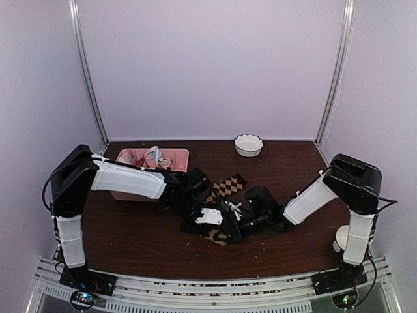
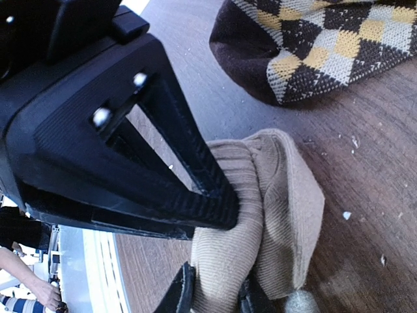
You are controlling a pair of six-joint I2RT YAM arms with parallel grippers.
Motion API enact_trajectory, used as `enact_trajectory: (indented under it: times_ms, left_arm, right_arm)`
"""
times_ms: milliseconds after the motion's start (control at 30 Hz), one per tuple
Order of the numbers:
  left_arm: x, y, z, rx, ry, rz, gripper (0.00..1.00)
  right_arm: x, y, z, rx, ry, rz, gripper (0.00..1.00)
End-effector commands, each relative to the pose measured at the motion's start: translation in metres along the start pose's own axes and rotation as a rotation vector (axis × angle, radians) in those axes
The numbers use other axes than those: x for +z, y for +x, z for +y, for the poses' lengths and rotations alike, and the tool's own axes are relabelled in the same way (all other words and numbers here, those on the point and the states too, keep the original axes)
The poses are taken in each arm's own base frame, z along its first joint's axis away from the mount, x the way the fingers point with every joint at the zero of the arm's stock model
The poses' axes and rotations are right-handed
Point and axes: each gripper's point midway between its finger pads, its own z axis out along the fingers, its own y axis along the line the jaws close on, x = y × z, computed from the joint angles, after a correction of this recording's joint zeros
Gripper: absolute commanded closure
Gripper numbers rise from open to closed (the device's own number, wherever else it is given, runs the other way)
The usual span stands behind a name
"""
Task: Roll the socks
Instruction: Roll the sock at the center of the board.
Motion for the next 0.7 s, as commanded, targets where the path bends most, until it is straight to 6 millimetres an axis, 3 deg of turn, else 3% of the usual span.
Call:
enact_trajectory:
  times_ms: [0, 133, 300, 533, 667]
  left_arm:
    - [0.03, 0.064, -0.042, -0.097, 0.188, 0.213, 0.79]
    - [0.038, 0.072, -0.049, -0.114, 0.236, 0.246, 0.8]
    - [0.041, 0.072, -0.054, -0.132, 0.285, 0.253, 0.85]
    - [0.042, 0.069, -0.06, -0.172, 0.366, 0.255, 0.85]
    - [0.041, 0.065, -0.067, -0.224, 0.439, 0.233, 0.85]
  right_arm:
    - [-0.023, 0.136, -0.076, 0.32, 0.299, 0.365, 0.77]
    - [-0.033, 0.119, -0.07, 0.248, 0.307, 0.29, 0.7]
    - [-0.046, 0.084, -0.051, 0.127, 0.286, 0.15, 0.62]
    - [-0.061, 0.084, -0.061, 0.074, 0.369, 0.109, 0.63]
    - [-0.091, 0.06, -0.059, -0.018, 0.454, -0.102, 0.6]
